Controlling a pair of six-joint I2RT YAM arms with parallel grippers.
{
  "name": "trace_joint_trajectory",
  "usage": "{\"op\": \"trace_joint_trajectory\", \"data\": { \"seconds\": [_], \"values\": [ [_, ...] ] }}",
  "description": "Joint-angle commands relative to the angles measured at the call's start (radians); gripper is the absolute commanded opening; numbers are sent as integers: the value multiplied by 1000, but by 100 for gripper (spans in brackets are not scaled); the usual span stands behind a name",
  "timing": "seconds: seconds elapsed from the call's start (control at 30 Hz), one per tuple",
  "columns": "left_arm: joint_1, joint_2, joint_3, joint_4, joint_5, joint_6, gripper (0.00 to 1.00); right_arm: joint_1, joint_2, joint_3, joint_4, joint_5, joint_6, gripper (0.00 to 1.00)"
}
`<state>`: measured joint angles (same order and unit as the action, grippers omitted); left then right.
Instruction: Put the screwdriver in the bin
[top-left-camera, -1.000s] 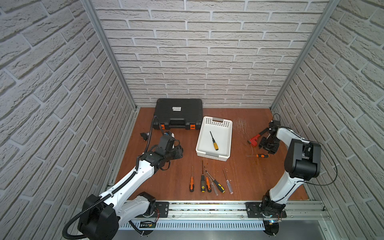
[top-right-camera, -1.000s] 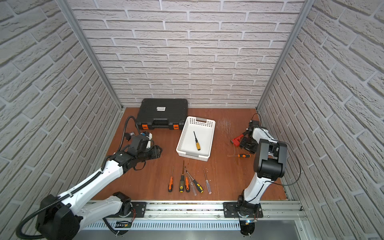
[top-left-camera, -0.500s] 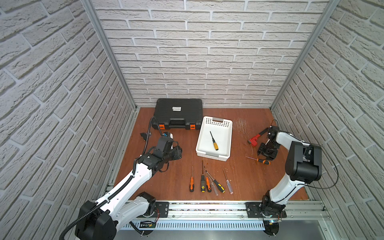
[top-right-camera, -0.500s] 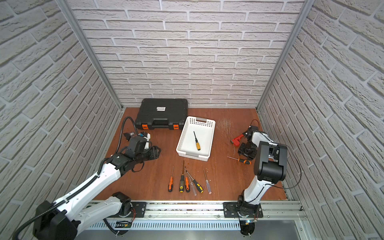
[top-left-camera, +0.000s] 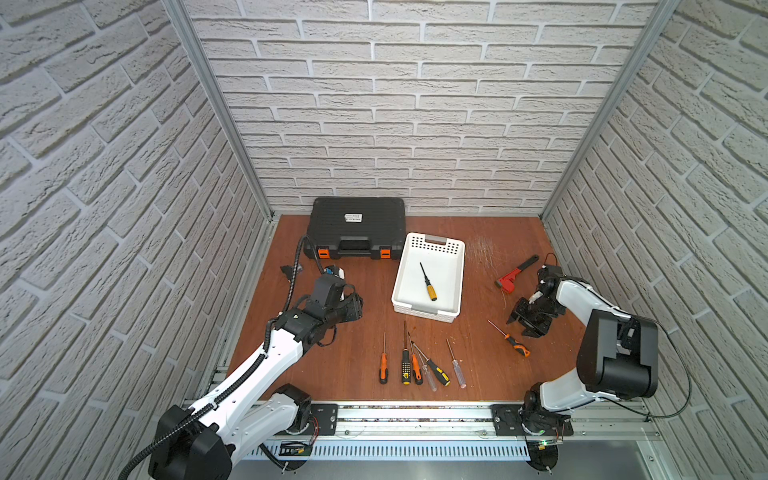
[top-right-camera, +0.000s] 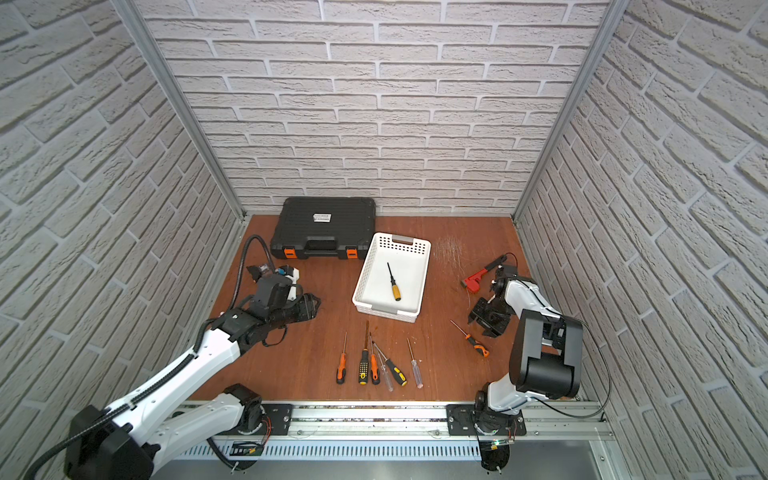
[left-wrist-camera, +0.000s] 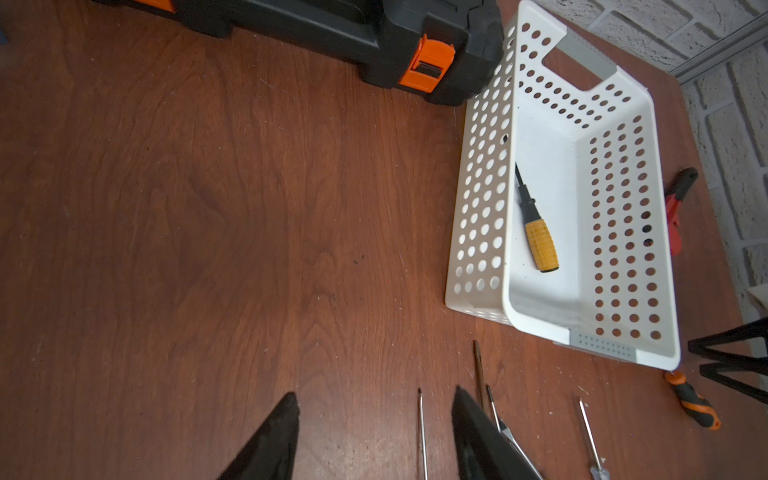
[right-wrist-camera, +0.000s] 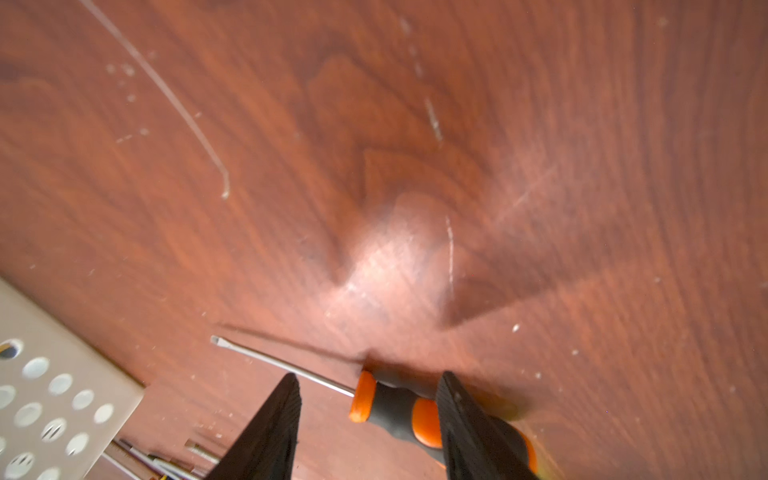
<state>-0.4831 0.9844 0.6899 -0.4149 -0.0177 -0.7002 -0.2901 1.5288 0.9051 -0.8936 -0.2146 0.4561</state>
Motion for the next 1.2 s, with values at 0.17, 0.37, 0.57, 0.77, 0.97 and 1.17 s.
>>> {"op": "trace_joint_trajectory", "data": {
  "seconds": [0.17, 0.37, 0.57, 0.77, 0.97, 1.17],
  "values": [
    [9, -1, -12, 6, -10, 0, 60, 204, -117, 96, -210, 138, -82, 60],
    [9, 46, 20, 6, -1, -2, 60, 374, -139, 80, -222, 181, -68, 66],
    [9, 59, 32, 7, 5, -23, 60, 495, -103, 73, -220, 234, -16, 68],
    [9, 62, 36, 3, 4, -39, 60, 599, -69, 52, -201, 239, 38, 68],
    [9, 55, 38, -4, -1, -44, 60, 686, -88, -18, -134, 190, 96, 68],
    [9, 66, 50, -16, 0, -38, 60, 783, -83, -105, -41, 177, 180, 66]
  ]
}}
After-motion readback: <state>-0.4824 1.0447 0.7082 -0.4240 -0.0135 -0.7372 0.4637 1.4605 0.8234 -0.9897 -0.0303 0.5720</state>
